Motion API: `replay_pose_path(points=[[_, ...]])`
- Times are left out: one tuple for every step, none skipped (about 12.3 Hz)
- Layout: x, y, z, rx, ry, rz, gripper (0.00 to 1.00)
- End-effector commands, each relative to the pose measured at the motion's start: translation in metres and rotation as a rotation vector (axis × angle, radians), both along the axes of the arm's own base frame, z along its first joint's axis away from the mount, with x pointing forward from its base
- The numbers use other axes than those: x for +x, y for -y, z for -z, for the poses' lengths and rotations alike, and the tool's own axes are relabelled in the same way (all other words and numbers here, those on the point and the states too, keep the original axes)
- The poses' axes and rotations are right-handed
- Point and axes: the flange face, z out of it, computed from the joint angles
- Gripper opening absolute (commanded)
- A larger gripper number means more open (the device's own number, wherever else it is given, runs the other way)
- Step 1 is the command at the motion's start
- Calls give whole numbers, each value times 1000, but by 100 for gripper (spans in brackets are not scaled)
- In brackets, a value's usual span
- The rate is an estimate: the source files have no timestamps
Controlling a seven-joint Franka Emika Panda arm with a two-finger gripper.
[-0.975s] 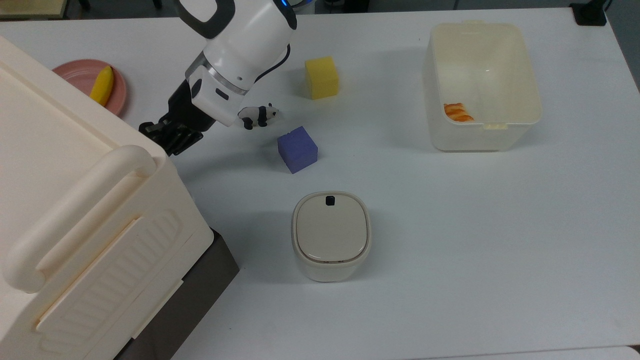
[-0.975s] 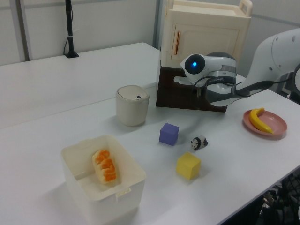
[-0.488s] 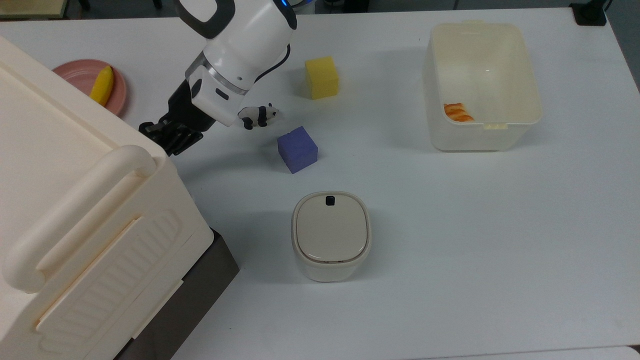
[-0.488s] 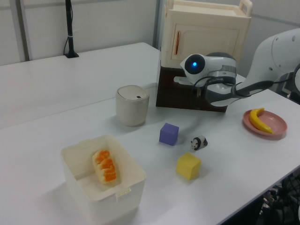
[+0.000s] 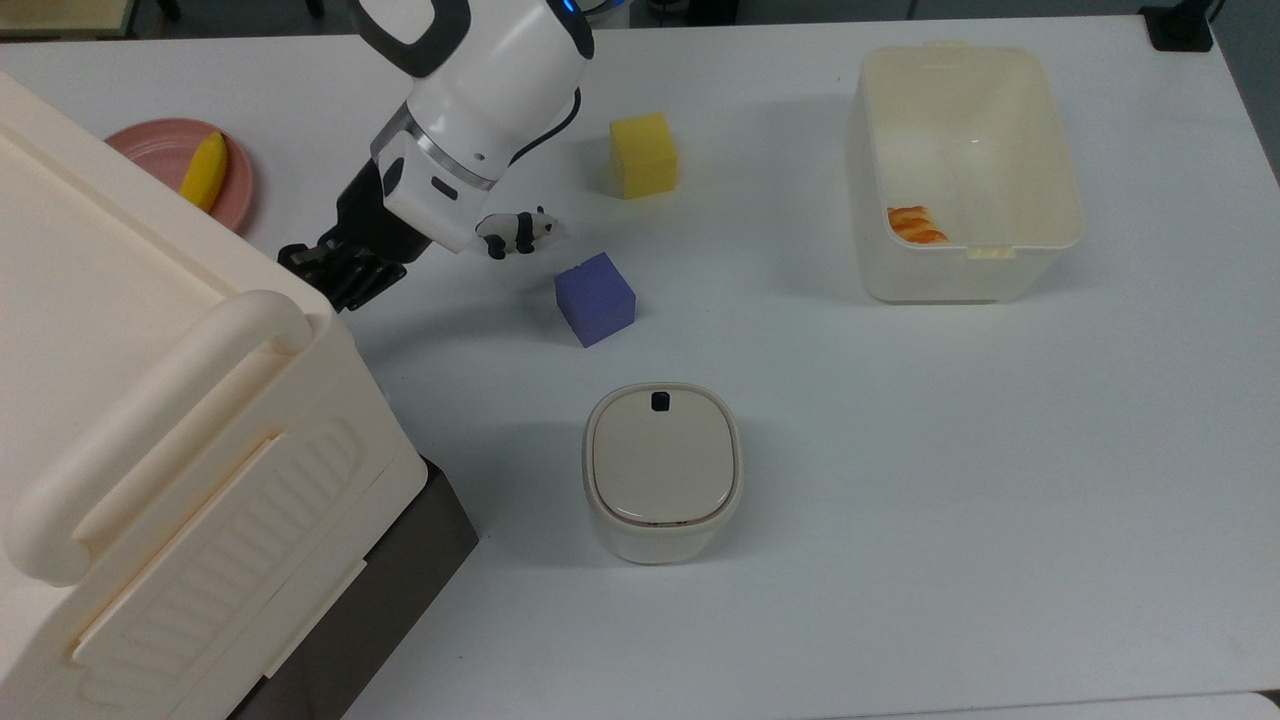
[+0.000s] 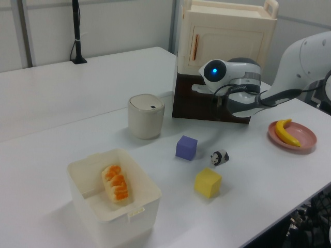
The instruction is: Slide open the drawer
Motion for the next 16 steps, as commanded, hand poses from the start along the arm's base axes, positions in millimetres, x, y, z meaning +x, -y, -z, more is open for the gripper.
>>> replay_pose_path(points=[[-14,-18,0,28,16,-14,5],[-16,-19,0,27,12,-14,5],[-18,-20,0,27,11,-16,5],[-19,-20,1,27,9,-16,5],[-21,-24,0,28,8,-22,5],[-23,-26,0,29,6,-25,5],[-24,-26,1,28,3,-24,5],[-27,-28,-2,27,7,-25,5],[-29,-28,-2,28,6,-26,5],[-32,-31,-1,27,1,-30,5],[-34,-35,-3,27,2,-36,5],[-38,-37,-1,27,-4,-39,5],[-41,-38,-3,26,-4,-41,5],[-45,-40,-3,25,-7,-43,5],[-46,-41,-2,25,-11,-44,5],[-49,-43,-5,25,-7,-47,5]])
